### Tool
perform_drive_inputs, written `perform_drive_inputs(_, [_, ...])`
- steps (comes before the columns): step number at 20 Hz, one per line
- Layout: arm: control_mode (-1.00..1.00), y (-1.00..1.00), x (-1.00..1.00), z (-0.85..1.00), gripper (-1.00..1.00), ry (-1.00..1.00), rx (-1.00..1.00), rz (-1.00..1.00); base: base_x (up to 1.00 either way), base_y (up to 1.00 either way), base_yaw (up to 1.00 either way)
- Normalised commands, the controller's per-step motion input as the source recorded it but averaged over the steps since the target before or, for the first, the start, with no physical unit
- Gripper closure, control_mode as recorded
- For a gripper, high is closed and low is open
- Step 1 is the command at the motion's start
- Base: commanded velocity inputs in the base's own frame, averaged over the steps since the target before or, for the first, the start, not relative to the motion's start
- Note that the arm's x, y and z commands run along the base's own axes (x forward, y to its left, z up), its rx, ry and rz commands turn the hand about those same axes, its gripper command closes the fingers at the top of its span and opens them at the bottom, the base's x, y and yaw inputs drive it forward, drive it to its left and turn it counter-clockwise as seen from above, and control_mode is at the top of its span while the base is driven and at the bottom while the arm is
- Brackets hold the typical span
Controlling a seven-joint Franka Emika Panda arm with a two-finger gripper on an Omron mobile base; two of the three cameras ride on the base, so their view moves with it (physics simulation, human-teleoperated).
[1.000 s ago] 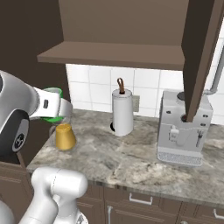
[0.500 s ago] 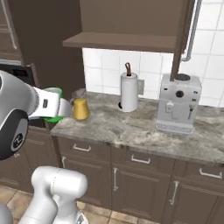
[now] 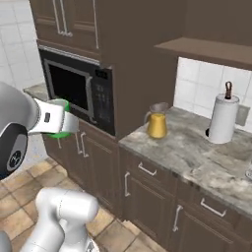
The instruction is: There is a tray on the dining counter. Grab the cup, mug, and pitcher and place them on the tray. The pitcher may be placed next to the tray if it cannot fit the tray.
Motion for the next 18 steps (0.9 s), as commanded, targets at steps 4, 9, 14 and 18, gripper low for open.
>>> perform_drive_inputs(4, [1.00, 0.00, 0.00, 0.00, 1.00, 0.00, 0.00, 0.00, -0.32, 0.36, 0.93])
perform_drive_inputs(9, [1.00, 0.00, 0.00, 0.00, 1.00, 0.00, 0.00, 0.00, -0.27, 0.49, 0.94])
perform_drive_inputs(14, [1.00, 0.00, 0.00, 0.00, 1.00, 0.00, 0.00, 0.00, -0.04, 0.27, 0.91])
perform_drive_inputs(18, [1.00, 0.00, 0.00, 0.00, 1.00, 0.00, 0.00, 0.00, 0.23, -0.02, 0.76])
